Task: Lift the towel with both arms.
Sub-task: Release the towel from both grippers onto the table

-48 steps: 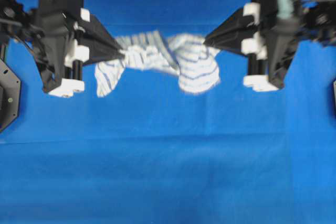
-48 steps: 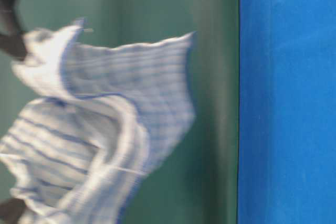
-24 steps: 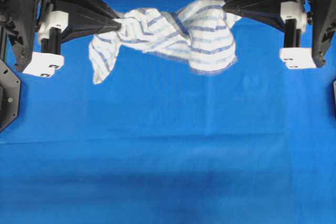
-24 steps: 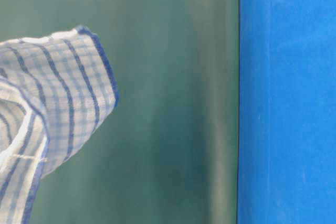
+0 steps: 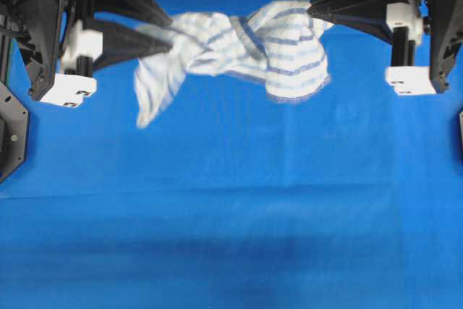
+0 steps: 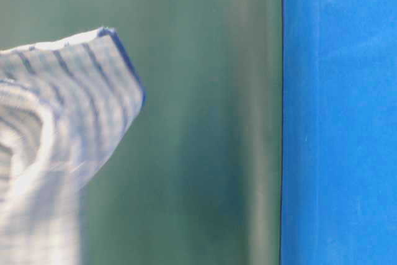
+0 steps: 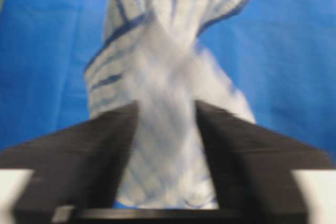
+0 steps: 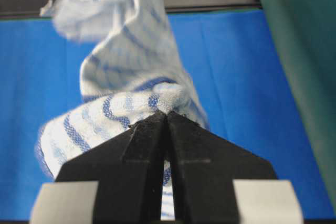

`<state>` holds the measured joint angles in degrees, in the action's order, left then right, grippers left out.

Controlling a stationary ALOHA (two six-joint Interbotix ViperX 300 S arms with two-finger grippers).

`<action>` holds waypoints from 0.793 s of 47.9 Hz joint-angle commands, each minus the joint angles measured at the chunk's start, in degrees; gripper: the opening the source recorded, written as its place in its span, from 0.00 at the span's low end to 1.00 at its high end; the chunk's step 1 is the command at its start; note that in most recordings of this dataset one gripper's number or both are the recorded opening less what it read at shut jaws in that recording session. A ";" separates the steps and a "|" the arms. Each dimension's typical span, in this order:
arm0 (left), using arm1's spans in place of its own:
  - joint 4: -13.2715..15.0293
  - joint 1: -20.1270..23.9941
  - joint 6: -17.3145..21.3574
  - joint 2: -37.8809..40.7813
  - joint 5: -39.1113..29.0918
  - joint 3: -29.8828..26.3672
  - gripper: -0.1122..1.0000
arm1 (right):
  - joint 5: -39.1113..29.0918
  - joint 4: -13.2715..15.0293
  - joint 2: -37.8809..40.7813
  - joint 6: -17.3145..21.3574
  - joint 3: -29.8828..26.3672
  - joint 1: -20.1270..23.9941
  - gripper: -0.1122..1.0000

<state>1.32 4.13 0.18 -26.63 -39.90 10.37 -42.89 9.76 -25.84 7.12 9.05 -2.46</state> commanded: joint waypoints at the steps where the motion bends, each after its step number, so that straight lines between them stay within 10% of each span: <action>1: -0.09 0.18 0.00 -0.35 0.62 -1.41 0.58 | 0.18 0.62 -0.70 -0.18 -1.23 -0.09 0.21; 11: -0.09 0.09 0.00 -0.97 2.11 -0.88 0.94 | -0.26 2.55 -0.79 0.09 -1.05 0.00 0.70; 38: -0.09 -2.72 0.00 1.85 12.83 15.12 0.94 | 3.87 2.29 0.00 2.90 13.54 0.09 0.68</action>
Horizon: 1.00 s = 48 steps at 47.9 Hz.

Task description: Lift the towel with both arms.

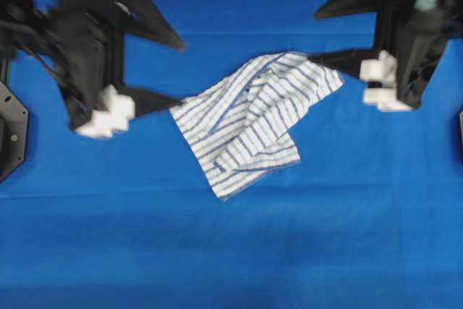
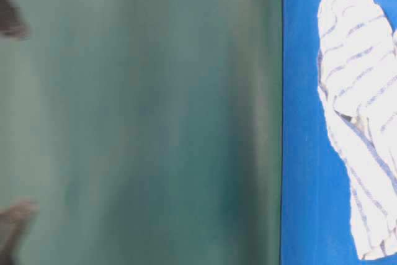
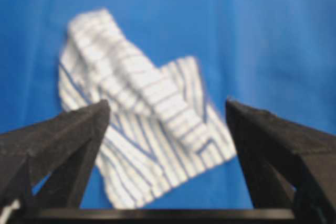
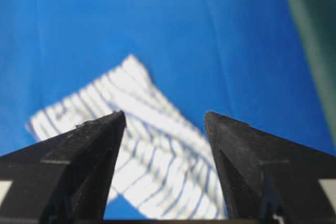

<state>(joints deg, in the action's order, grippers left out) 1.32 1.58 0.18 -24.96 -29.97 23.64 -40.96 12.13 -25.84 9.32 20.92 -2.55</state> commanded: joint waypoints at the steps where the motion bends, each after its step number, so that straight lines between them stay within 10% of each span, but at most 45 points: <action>1: -0.09 -0.26 0.00 0.35 3.60 2.55 0.94 | 2.72 -0.09 0.26 1.05 2.81 0.18 0.68; 48: -0.09 -3.69 0.09 27.33 27.86 18.63 0.94 | 25.58 -3.43 25.75 2.11 20.04 4.48 0.68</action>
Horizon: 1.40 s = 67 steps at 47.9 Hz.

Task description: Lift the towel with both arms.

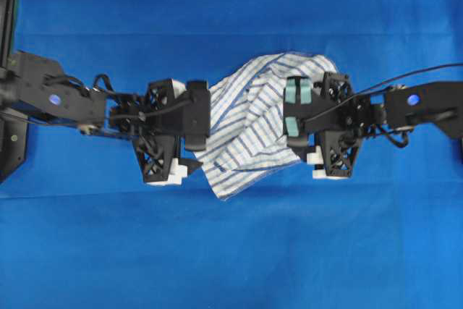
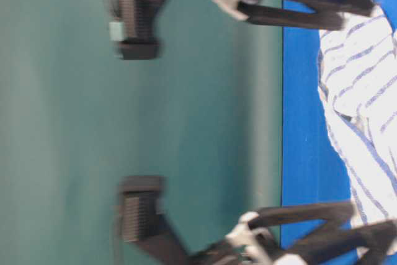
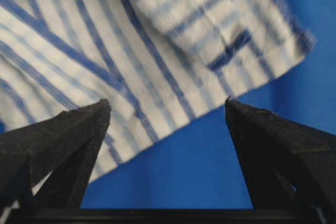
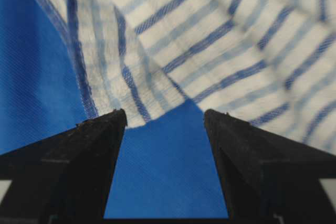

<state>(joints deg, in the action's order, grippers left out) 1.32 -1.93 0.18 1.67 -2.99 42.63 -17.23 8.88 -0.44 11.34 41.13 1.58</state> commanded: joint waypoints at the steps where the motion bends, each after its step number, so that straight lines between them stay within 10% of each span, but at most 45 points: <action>1: -0.09 -0.18 0.09 1.41 1.14 -0.35 0.94 | 2.29 -0.18 0.79 0.09 0.00 0.35 0.68; 26: 0.09 -0.18 -0.97 4.66 6.33 1.67 0.90 | 8.44 -0.09 5.89 0.00 0.88 0.35 0.64; 36: 0.09 0.79 -0.70 4.31 2.29 1.85 0.44 | 8.26 -0.18 5.80 0.00 0.79 0.35 0.17; 43: 0.09 1.32 -0.88 3.78 0.00 1.49 0.15 | 8.26 -0.35 5.01 0.09 0.53 0.35 0.14; 67: 0.18 2.37 -0.97 -13.97 -17.49 -4.66 0.15 | -3.25 -0.97 -13.36 0.00 -4.57 -0.62 0.14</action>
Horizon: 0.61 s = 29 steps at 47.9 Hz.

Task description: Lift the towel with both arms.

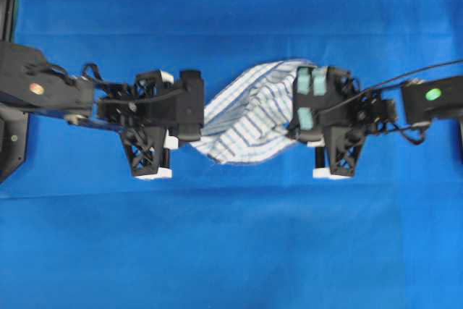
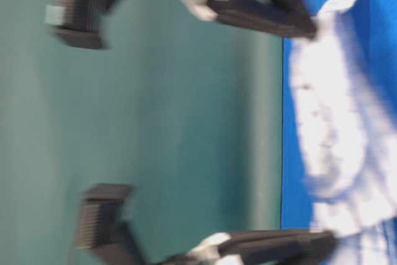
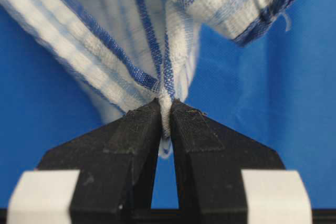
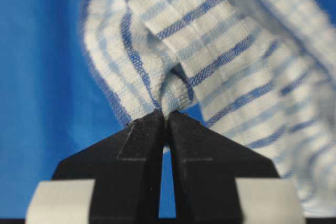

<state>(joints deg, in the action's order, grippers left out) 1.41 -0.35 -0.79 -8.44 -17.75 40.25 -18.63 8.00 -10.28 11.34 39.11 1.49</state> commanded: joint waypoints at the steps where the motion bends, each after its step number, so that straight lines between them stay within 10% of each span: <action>1: 0.09 1.14 -0.09 -5.19 -4.22 -2.81 0.15 | -2.46 -0.09 -4.13 0.00 -2.99 -0.53 0.14; 29: 0.00 4.04 0.09 -21.53 -17.49 -19.60 0.15 | -21.36 5.19 -13.18 -0.35 -24.87 -1.05 0.14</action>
<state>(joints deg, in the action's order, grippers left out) 1.41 2.90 -0.88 -28.83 -34.54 24.17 -38.67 12.48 -22.32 11.25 18.28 0.53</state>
